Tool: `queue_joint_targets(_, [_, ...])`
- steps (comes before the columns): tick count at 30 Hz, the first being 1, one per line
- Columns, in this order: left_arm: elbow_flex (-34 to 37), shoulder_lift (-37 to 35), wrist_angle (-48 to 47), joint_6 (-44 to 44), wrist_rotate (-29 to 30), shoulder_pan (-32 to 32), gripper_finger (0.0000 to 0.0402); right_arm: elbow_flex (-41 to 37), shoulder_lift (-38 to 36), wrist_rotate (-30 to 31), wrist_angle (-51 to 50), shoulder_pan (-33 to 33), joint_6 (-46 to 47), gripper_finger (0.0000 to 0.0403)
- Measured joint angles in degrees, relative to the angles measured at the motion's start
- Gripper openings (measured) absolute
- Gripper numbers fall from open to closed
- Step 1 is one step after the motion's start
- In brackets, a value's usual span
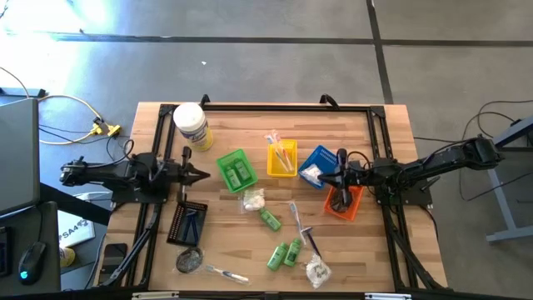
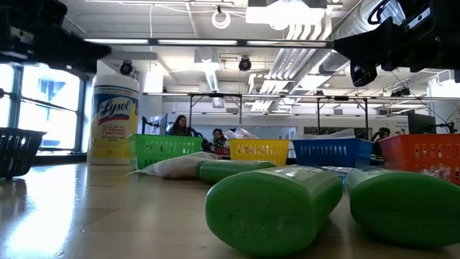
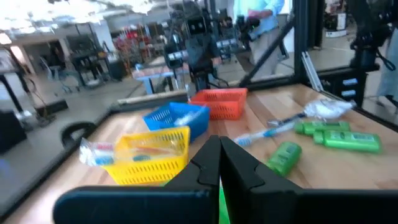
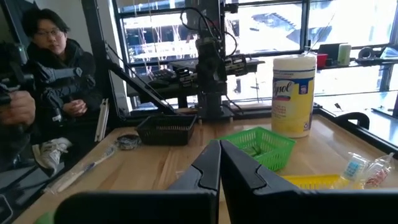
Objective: Pick & Place Travel size toiletries
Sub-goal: Put the hairbrush into the orange bin
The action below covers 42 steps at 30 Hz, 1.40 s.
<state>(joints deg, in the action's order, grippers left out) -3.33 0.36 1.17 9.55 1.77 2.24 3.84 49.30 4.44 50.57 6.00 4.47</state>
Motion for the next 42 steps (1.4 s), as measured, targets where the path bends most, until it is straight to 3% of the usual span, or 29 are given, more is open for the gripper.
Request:
queue_joint_targets(9, [-1.9, 0.7, -0.5, 0.7, 0.1, 0.0, 0.0000, 0.0, 0.0, 1.6, 1.1, 0.0, 5.3, 0.0002])
queue_joint_targets(28, [-1.6, 1.1, -1.8, -2.5, -0.4, 0.0, 0.0000, 0.0, 2.3, 1.2, 1.6, 0.0, 4.2, 0.0002])
queue_joint_targets(42, [-1.6, 1.1, -0.5, -1.4, -0.4, 0.0, 0.0000, 4.0, 10.3, 1.5, 0.9, 0.0, 1.8, 0.0002])
